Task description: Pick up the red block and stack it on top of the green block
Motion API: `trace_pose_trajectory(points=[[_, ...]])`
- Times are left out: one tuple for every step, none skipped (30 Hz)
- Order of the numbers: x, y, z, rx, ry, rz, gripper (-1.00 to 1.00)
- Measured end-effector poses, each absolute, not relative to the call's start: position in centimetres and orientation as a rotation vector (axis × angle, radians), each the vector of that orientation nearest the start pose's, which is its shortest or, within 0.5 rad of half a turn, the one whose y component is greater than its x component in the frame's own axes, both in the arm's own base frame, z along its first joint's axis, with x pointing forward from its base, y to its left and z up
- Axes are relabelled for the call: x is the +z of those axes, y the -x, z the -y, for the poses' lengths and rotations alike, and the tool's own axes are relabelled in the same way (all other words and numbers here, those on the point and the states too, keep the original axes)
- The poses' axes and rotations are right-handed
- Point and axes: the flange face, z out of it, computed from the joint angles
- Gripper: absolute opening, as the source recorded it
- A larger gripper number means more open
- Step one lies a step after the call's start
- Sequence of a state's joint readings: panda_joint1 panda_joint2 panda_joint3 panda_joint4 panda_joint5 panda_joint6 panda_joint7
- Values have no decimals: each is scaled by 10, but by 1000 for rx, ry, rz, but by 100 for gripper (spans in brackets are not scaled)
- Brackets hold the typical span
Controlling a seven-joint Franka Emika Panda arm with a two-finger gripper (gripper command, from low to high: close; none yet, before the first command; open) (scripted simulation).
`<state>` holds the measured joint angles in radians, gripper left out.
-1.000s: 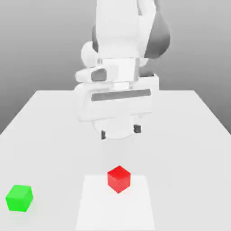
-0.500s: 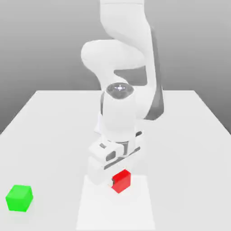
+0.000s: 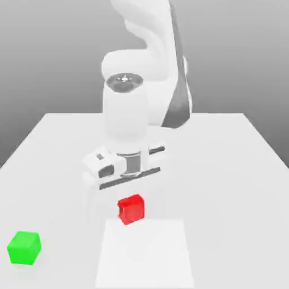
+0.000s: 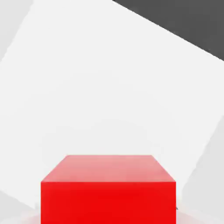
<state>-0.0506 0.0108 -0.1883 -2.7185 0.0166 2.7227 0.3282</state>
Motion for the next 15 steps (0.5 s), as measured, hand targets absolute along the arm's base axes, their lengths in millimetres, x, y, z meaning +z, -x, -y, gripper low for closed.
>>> trace_pose_trajectory(points=[[225, -397, 118, 11, 2956, -1049, -100], [227, -401, 142, 11, 2898, -1200, -100], [230, -404, 165, 11, 2835, -1343, -100], [234, -406, 188, 10, 2767, -1479, -100], [237, -408, 210, 8, 2695, -1607, -100], [240, -408, 231, 6, 2620, -1728, -100], [243, -408, 252, 3, 2543, -1841, -100], [237, -408, 262, 2, 2505, -1893, -100], [228, -408, 267, 0, 2485, -1919, -100], [216, -409, 270, -1, 2475, -1931, -100], [203, -408, 271, -1, 2470, -1938, -100], [190, -408, 272, 0, 2468, -1943, 100], [190, -408, 272, 0, 2468, -1943, 100], [190, -408, 272, 0, 2468, -1943, 100], [190, -408, 272, 0, 2468, -1943, 100]])
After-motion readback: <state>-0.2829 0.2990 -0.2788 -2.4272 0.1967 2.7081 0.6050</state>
